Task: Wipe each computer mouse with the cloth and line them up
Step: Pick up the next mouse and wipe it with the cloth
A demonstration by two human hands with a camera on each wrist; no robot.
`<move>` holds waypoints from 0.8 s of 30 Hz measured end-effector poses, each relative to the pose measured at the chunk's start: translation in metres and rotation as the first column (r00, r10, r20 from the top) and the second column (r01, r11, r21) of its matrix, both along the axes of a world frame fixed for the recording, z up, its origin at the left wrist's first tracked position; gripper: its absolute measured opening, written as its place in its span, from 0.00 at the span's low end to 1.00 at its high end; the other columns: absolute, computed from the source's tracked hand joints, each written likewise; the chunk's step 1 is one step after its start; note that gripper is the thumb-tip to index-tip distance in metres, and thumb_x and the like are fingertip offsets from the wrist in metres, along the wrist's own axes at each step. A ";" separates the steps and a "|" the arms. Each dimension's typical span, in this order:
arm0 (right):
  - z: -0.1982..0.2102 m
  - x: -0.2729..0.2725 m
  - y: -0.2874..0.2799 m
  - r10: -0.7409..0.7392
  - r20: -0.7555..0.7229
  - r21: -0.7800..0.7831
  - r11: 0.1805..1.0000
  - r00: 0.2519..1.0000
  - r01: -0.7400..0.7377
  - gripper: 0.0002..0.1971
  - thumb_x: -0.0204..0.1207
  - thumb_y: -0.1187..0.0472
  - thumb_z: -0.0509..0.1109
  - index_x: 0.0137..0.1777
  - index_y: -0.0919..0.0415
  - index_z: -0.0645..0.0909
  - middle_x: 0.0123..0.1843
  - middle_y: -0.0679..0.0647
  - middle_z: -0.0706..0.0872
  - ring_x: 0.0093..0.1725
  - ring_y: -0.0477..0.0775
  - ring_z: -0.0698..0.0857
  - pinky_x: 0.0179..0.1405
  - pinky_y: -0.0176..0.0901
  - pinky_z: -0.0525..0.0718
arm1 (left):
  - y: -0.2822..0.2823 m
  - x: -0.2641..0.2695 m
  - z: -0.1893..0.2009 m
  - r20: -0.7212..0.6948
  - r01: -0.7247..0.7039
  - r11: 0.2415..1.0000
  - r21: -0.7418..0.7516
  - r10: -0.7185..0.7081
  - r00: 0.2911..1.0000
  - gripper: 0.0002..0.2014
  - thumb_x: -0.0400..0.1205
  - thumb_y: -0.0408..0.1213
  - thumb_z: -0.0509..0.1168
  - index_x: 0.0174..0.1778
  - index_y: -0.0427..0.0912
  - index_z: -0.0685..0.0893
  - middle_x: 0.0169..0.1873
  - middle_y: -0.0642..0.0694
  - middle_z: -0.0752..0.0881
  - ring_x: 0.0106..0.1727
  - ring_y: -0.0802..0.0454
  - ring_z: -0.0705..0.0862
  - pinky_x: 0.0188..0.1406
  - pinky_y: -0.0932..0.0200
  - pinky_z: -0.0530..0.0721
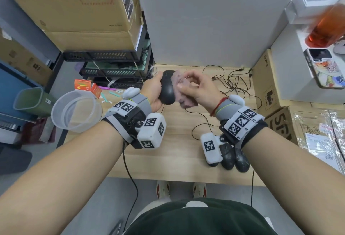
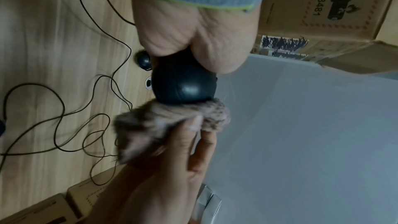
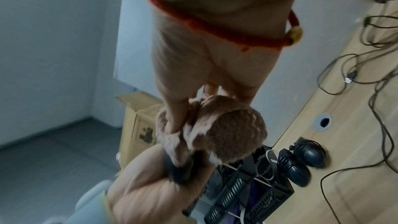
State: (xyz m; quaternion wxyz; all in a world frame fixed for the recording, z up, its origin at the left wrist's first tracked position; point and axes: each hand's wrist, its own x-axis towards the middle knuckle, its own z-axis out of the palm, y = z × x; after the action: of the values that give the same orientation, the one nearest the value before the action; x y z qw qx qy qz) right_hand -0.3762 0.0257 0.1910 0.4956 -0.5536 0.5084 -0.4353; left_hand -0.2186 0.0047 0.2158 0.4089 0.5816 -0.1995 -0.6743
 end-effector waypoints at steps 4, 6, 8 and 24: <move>0.004 0.007 0.009 0.206 -0.061 -0.024 0.978 0.977 -0.208 0.18 0.60 0.62 0.84 0.44 0.46 0.79 0.45 0.54 0.79 0.43 0.50 0.79 0.46 0.45 0.79 | -0.006 0.007 0.004 0.083 0.066 0.998 -0.007 -0.065 0.994 0.15 0.89 0.48 0.61 0.55 0.40 0.87 0.50 0.41 0.90 0.51 0.41 0.90 0.60 0.41 0.87; 0.005 0.007 0.005 0.153 -0.108 -0.038 0.987 0.982 -0.158 0.17 0.59 0.57 0.83 0.44 0.47 0.80 0.44 0.53 0.80 0.43 0.48 0.79 0.48 0.47 0.80 | -0.007 0.008 0.007 0.143 0.152 0.988 -0.016 -0.148 0.979 0.13 0.88 0.48 0.63 0.49 0.44 0.87 0.45 0.43 0.89 0.47 0.43 0.88 0.55 0.46 0.86; 0.008 0.005 0.000 0.021 -0.082 -0.032 0.999 0.996 -0.024 0.16 0.61 0.58 0.81 0.46 0.52 0.80 0.44 0.52 0.83 0.44 0.48 0.81 0.51 0.46 0.81 | -0.005 0.008 0.009 0.215 0.219 0.974 -0.053 -0.204 0.955 0.12 0.88 0.47 0.62 0.49 0.44 0.86 0.48 0.41 0.88 0.49 0.44 0.86 0.54 0.49 0.82; 0.015 0.003 -0.001 -0.123 -0.168 0.090 0.986 0.978 0.139 0.15 0.65 0.47 0.79 0.45 0.48 0.77 0.43 0.50 0.83 0.40 0.51 0.83 0.45 0.46 0.85 | 0.019 -0.015 0.010 0.624 0.433 0.898 -0.081 -0.293 0.725 0.45 0.88 0.65 0.32 0.48 0.39 0.90 0.56 0.38 0.90 0.62 0.43 0.84 0.74 0.50 0.74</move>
State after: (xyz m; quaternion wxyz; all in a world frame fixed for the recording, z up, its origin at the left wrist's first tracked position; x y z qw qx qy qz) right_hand -0.3735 0.0251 0.2059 0.4503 -0.5265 0.6040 -0.3940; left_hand -0.2338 0.0232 0.2258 0.2462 0.6636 -0.5020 -0.4970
